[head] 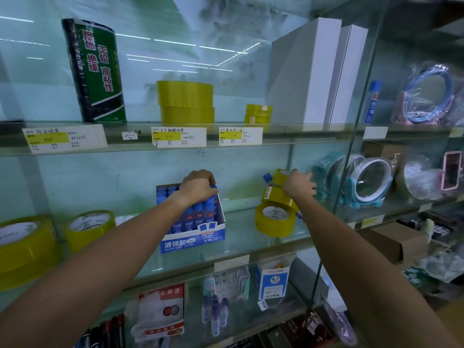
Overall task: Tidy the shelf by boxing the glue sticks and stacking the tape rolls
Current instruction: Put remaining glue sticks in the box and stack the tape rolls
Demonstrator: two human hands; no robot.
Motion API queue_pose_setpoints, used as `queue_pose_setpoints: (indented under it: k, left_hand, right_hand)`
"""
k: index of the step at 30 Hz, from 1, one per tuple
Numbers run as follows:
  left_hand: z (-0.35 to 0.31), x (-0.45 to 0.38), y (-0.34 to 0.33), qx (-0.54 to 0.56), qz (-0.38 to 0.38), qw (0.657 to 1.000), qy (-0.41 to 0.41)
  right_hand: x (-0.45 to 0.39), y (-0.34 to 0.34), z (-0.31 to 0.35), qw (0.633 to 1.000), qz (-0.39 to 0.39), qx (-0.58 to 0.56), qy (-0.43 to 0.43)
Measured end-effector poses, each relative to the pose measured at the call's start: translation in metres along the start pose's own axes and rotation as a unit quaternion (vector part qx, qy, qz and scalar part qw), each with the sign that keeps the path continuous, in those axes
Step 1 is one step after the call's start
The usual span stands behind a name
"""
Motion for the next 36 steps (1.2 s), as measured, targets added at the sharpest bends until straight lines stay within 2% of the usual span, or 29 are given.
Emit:
queue_pose_setpoints:
  k: [13,17,23,27,32,36]
  left_hand:
    - [-0.008,0.013,0.023,0.075,-0.089,0.993,-0.012]
    - [-0.016,0.022,0.035,0.102,-0.114,0.988,-0.021]
    - [-0.018,0.033,0.059,0.195,-0.13,0.972,-0.01]
    - [-0.004,0.042,0.079,0.276,-0.137,0.949,0.068]
    - [0.031,0.055,0.094,0.378,-0.118,0.891,0.22]
    - [0.069,0.07,0.115,0.408,-0.127,0.858,0.287]
  right_hand:
    - [0.006,0.025,0.003,0.983,-0.067,-0.136,0.105]
    - [0.026,0.041,0.023,0.966,-0.08,-0.197,0.149]
    - [0.071,0.051,0.068,0.94,-0.057,-0.265,0.208]
    - [0.108,0.051,0.11,0.92,-0.03,-0.29,0.263]
    - [0.149,0.048,0.154,0.9,-0.012,-0.303,0.315]
    - [0.183,0.051,0.186,0.879,0.007,-0.336,0.338]
Point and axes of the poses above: each hand's wrist, its own x-axis away from the middle knuckle, its own y-axis out of the back of the hand, z = x × y, the point moved 8 cm from there along -x, towards the middle knuckle, and after that the axes turned 15 degrees about -z, right-handed, at the moved point
